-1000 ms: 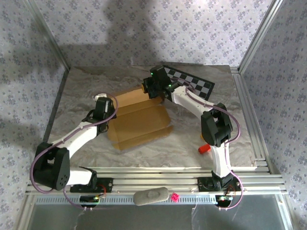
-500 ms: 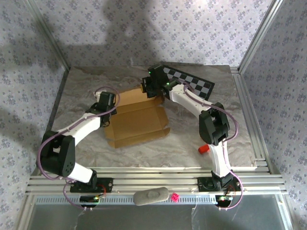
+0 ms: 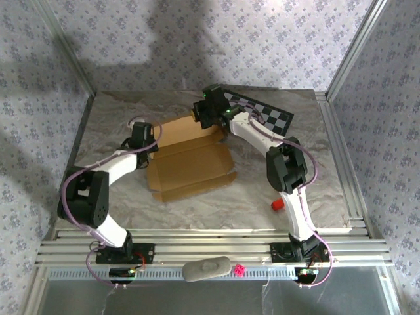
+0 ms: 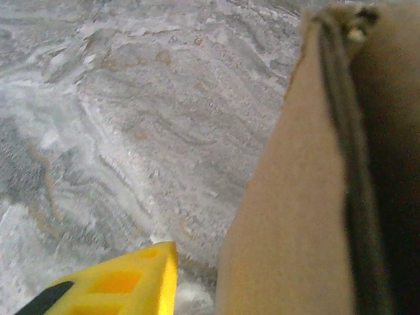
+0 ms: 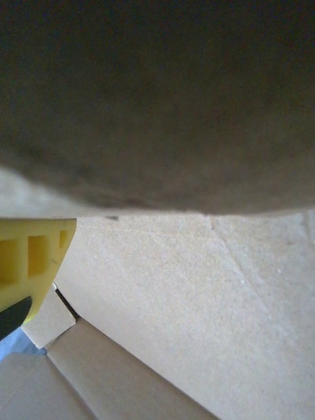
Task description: Fold the paper box
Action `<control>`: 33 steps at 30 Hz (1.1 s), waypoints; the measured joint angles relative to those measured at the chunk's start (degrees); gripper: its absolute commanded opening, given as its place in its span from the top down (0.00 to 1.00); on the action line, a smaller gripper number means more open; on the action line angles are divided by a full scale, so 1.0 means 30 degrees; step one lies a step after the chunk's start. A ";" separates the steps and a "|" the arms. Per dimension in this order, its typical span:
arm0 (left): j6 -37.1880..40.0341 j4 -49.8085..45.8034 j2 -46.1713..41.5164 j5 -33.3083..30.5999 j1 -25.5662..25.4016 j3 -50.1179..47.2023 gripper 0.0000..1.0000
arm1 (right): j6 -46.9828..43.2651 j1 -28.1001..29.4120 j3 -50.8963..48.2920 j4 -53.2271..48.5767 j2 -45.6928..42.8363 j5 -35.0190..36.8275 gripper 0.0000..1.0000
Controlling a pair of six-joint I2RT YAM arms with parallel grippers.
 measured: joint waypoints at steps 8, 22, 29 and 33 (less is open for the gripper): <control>-0.0663 -0.1843 0.1443 0.0022 0.0095 0.2288 1.00 | -0.0707 -0.0175 -0.0073 0.2339 0.0816 -0.0058 1.00; -0.1596 -0.3730 0.2441 -0.0707 0.0255 0.3818 0.81 | -0.0765 -0.0197 -0.0772 0.4976 0.1275 -0.0058 1.00; -0.1566 -0.4036 0.2667 -0.0554 0.0138 0.4197 1.00 | -0.0765 -0.0189 -0.0787 0.5056 0.1304 -0.0007 0.90; -0.1443 -0.4116 0.2586 -0.0481 0.0262 0.4197 1.00 | -0.1355 -0.0204 -0.0947 0.4357 0.1137 -0.0444 0.54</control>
